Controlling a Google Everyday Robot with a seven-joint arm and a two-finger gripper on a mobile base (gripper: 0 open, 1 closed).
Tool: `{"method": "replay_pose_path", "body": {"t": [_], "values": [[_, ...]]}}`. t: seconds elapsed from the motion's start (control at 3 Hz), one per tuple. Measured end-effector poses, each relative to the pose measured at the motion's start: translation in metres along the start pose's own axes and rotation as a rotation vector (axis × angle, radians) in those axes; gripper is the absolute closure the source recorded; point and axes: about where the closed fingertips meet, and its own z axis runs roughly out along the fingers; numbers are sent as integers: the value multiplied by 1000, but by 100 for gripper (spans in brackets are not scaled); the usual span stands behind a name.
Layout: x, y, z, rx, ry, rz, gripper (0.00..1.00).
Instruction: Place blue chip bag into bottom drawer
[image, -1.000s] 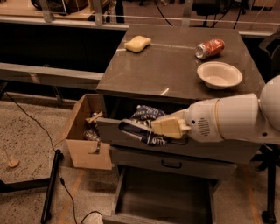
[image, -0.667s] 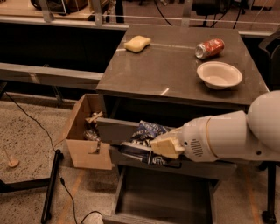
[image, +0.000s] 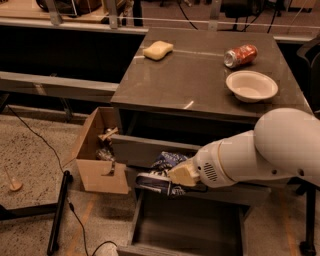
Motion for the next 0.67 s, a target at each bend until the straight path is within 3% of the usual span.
{"method": "replay_pose_path", "body": {"t": [0.33,0.67], "values": [[27,1,29,-11,-3,39,100],[83,0,90,-9,24,38,100]]}}
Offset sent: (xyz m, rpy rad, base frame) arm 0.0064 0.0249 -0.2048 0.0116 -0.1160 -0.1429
